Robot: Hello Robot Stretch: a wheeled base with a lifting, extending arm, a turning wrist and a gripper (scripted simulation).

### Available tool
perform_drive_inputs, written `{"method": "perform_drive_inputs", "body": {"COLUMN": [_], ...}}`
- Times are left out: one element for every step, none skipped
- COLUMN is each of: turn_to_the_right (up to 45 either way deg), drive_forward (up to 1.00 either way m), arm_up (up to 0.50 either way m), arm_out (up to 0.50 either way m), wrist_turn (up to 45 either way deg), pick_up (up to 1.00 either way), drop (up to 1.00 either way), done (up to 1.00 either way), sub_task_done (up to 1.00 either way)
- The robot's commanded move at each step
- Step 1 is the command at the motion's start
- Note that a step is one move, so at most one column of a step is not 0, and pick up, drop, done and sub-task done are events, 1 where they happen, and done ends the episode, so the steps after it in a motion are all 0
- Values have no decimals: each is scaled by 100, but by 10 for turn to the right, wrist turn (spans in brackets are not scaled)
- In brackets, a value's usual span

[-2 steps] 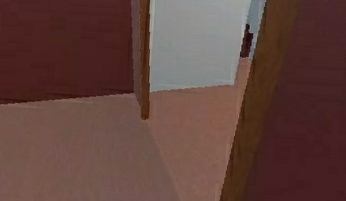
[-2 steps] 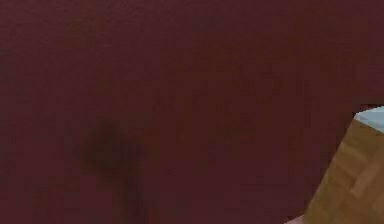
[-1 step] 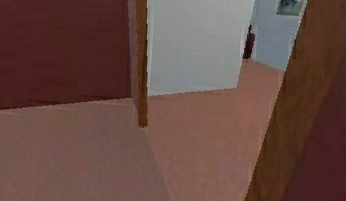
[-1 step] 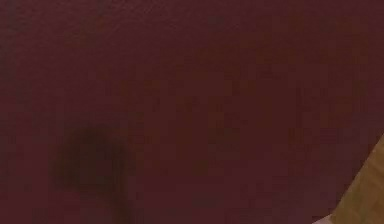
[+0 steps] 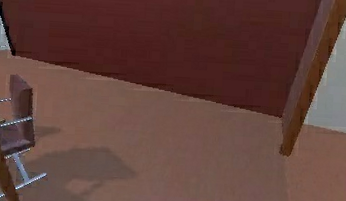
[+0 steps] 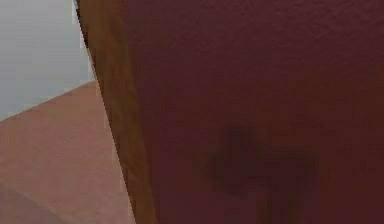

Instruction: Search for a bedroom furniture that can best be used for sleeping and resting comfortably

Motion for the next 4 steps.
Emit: {"method": "perform_drive_inputs", "body": {"turn_to_the_right": [-450,-120,0,450], "drive_forward": [0,0,25,0], "arm_up": [0,0,0,0], "arm_out": [0,0,0,0], "wrist_turn": [0,0,0,0], "pick_up": [0,0,0,0], "drop": [0,0,0,0], "done": [0,0,0,0], "sub_task_done": [0,0,0,0]}}
